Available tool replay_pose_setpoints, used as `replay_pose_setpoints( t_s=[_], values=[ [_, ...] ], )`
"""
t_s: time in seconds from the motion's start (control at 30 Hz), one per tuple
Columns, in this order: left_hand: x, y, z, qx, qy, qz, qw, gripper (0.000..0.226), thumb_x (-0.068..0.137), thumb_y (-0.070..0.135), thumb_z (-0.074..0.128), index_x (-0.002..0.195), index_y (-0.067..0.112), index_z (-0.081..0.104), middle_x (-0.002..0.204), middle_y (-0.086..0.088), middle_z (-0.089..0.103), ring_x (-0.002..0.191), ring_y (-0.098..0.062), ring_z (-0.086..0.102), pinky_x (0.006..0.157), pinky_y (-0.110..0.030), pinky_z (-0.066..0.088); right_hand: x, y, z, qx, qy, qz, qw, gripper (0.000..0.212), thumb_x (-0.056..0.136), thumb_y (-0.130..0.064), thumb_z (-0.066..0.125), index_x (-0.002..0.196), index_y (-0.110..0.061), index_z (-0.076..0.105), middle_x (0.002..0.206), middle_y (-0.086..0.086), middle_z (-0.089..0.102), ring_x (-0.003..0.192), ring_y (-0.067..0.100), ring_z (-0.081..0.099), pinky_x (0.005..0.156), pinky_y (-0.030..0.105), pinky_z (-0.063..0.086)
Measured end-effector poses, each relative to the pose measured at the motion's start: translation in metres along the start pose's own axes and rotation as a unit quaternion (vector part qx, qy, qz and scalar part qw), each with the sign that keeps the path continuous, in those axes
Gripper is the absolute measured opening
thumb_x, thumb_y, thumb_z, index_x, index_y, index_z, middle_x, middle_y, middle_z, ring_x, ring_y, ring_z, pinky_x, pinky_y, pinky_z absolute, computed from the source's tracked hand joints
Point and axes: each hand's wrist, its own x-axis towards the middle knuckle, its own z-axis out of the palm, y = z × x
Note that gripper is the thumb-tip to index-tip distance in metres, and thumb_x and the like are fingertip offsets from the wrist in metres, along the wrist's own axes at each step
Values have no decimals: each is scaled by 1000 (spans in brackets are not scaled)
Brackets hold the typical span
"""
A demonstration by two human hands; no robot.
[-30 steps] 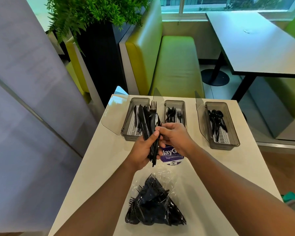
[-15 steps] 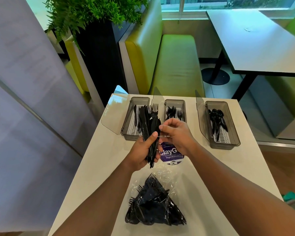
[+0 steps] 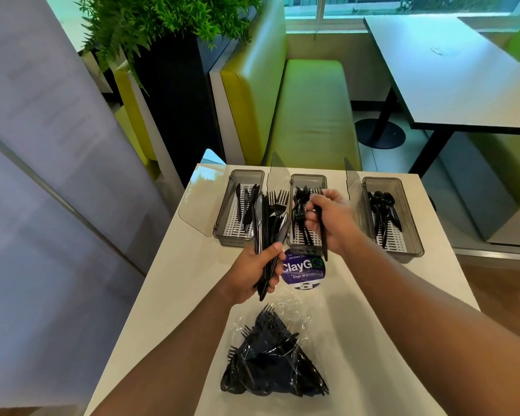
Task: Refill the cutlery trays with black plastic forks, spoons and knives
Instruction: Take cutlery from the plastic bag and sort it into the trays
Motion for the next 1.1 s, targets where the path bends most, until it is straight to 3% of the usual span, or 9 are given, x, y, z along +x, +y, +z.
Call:
replay_pose_setpoints(
  t_s=[0.1,0.23,0.43,0.57,0.73,0.83,0.93,1.03,1.1],
  values=[
    [-1,0,1,-9,-25,-23,999,26,102,33,56,88,12,60,64,-5,51,46,-15,43,45,-26,37,7,2,-1,-137,-45,-17,989,19,99,-23,63,112,-10,56,70,2,56,45,9,44,36,20,35],
    [-4,0,5,2,-69,-46,997,26,102,34,56,88,12,59,65,-5,50,47,-15,43,45,-25,38,-1,5,8,-294,-104,-9,950,24,96,-32,67,108,-11,67,73,0,70,51,8,64,41,17,43],
    [-5,4,3,38,-71,-48,996,26,103,33,56,90,10,60,67,-6,52,48,-16,46,47,-26,40,12,11,9,-256,-50,-21,965,18,103,-26,55,93,-16,65,90,12,67,74,28,61,66,36,52],
    [-4,3,-3,37,-53,-42,997,26,103,33,55,90,10,60,66,-5,52,48,-17,45,48,-26,40,28,-15,12,-181,37,-67,980,14,106,-23,49,104,-13,58,105,18,73,53,14,49,43,25,40],
    [-1,0,-9,-8,-30,-26,999,22,102,28,56,96,7,61,68,-7,57,49,-17,48,47,-27,42,59,-54,12,-97,64,-77,990,6,98,-12,60,102,-10,56,88,11,76,43,7,40,36,21,34],
    [5,-2,-12,-38,-14,-16,999,21,101,27,58,95,8,63,70,-9,58,49,-17,49,47,-28,42,79,-56,17,-70,81,-48,993,7,96,-9,58,93,-14,54,66,2,61,45,8,40,38,22,34],
    [12,-2,-17,-55,13,-11,998,20,101,27,57,95,9,63,70,-8,58,50,-17,49,47,-28,42,98,-40,20,-63,88,11,994,4,99,-12,57,102,-11,55,58,-2,52,47,11,46,48,27,43],
    [19,-1,-21,-60,37,-6,998,19,102,25,57,97,8,62,69,-7,59,49,-17,50,46,-27,42,118,-18,15,-86,98,52,990,17,102,-10,55,118,-8,52,66,5,57,51,17,60,61,34,59],
    [23,0,-21,-60,53,3,997,17,102,22,57,96,7,62,69,-7,62,48,-18,51,45,-27,42,125,-6,12,-144,104,74,981,13,103,-11,55,115,-9,52,79,11,61,54,16,61,59,33,60]
  ],
)
